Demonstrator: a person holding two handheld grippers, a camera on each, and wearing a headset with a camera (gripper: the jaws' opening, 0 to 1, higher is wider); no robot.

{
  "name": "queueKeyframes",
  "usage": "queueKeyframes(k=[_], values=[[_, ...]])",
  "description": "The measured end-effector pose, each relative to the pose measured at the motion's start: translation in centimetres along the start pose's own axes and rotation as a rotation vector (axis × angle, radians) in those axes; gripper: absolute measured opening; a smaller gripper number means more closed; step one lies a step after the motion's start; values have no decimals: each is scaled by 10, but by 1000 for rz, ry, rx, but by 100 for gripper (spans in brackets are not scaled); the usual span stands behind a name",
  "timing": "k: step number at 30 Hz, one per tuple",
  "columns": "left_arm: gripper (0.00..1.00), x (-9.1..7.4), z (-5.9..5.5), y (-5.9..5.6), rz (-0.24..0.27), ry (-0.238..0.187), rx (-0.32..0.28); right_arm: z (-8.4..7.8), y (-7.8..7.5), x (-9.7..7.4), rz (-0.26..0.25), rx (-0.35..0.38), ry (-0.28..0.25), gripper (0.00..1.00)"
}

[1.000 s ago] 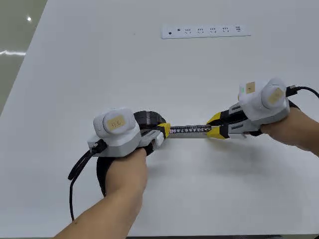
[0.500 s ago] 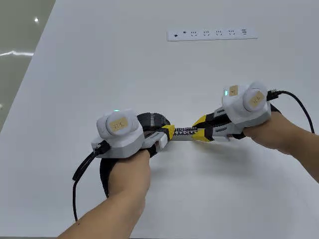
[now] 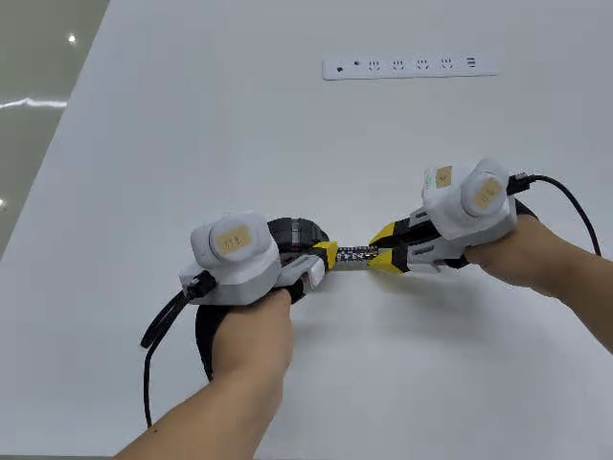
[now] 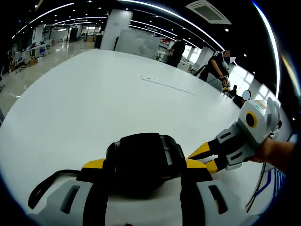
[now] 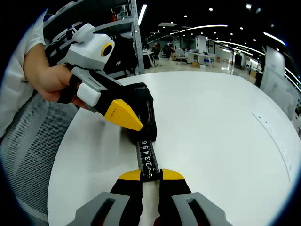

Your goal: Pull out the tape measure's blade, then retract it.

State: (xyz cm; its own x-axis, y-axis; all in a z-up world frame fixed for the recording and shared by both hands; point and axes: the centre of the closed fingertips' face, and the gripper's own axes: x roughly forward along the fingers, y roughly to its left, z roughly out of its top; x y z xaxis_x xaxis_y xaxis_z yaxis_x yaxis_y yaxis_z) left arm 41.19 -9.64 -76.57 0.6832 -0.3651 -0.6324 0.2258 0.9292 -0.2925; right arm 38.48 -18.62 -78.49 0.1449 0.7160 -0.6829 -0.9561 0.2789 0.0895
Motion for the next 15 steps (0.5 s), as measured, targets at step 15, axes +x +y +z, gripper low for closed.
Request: queueKeyframes(k=[15], values=[[60,3,0,0,36,-5,21,0,0,1,-13,-2,-2,9]])
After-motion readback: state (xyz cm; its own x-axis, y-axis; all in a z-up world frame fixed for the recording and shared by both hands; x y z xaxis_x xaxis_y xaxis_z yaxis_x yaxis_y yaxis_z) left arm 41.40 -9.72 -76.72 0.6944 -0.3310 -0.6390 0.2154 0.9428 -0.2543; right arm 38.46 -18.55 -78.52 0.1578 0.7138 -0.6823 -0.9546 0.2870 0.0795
